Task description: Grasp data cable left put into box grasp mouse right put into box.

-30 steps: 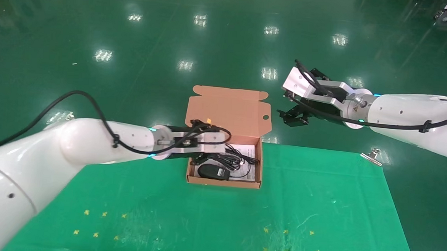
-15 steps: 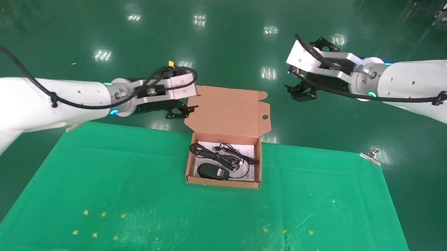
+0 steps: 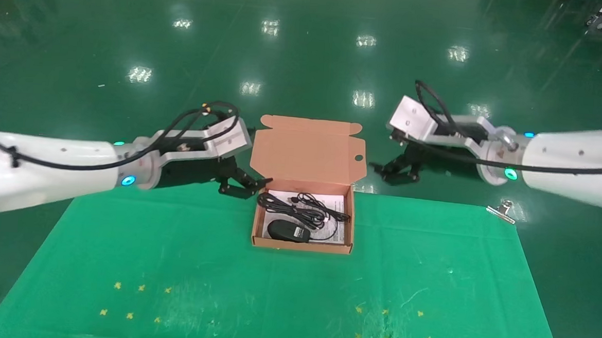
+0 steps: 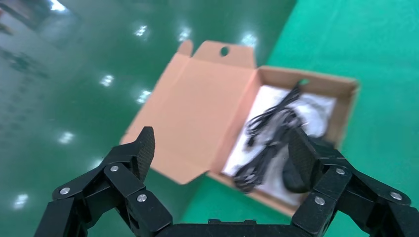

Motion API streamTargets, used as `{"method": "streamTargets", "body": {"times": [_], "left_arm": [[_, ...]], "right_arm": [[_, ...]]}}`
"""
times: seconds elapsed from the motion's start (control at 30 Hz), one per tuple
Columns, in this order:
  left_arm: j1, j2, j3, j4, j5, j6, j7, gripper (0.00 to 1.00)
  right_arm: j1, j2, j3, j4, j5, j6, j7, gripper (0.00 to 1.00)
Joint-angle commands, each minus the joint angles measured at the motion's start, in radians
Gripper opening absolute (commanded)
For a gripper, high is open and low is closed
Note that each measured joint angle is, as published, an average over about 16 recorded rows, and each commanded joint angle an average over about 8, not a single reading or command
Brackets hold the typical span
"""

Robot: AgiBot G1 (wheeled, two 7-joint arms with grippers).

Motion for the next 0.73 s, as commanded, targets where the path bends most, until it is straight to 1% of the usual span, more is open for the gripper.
{"method": "streamTargets", "body": {"times": [0.03,0.63,0.73], "left_arm": [[0.020,-0.019,-0.025,-0.019,-0.029,0.031,-0.006,1.00],[0.197,-0.191,-0.252,-0.187,-0.290,0.315,-0.062,1.00],[0.212,-0.205,-0.271,-0.202,-0.312,0.339,-0.067,1.00]], "right_arm": [[-0.024,0.014,0.027,0.013,0.039,-0.030,-0.008,1.00],[-0.240,0.138,0.268,0.126,0.388,-0.300,-0.084,1.00],[-0.259,0.149,0.289,0.136,0.417,-0.323,-0.090,1.00]]}}
